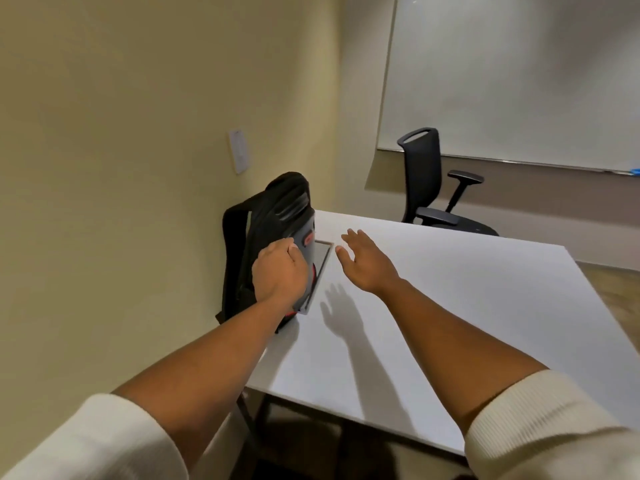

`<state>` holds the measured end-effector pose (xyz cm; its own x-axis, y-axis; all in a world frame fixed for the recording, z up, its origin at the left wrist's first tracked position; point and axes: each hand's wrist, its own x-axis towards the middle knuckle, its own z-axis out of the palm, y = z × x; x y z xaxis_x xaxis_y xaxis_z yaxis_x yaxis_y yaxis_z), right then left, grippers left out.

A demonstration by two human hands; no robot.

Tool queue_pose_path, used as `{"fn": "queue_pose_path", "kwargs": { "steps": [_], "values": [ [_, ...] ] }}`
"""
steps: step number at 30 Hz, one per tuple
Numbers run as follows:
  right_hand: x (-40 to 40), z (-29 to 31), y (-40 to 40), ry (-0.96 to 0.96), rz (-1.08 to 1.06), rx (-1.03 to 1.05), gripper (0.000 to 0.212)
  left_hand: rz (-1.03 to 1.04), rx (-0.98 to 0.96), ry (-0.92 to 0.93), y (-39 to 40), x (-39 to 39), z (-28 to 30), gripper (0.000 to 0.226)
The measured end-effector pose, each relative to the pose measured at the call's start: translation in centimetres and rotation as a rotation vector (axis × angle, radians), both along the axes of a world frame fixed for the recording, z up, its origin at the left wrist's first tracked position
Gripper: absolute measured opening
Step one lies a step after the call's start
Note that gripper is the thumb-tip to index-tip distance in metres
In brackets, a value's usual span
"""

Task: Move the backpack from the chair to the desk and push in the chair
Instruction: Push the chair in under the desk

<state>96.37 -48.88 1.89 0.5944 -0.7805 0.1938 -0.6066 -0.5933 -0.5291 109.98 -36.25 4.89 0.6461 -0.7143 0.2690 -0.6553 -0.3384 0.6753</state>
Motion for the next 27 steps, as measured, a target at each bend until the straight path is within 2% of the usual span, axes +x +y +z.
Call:
{"fn": "queue_pose_path", "kwargs": {
  "steps": [8,12,27],
  "values": [
    [-10.2,1.2,5.1,0.048,-0.032,-0.064,0.054,-0.095,0.070,-0.129,3.7,-8.7,-0.2,0.042],
    [-15.4,1.7,8.5,0.056,-0.031,-0.080,0.053,-0.117,0.076,-0.154,6.7,-13.9,-0.4,0.035],
    [-30.5,1.4,19.5,0.073,-0.216,-0.084,0.053,-0.345,0.137,-0.232,12.6,-28.3,-1.0,0.047]
  ]
}}
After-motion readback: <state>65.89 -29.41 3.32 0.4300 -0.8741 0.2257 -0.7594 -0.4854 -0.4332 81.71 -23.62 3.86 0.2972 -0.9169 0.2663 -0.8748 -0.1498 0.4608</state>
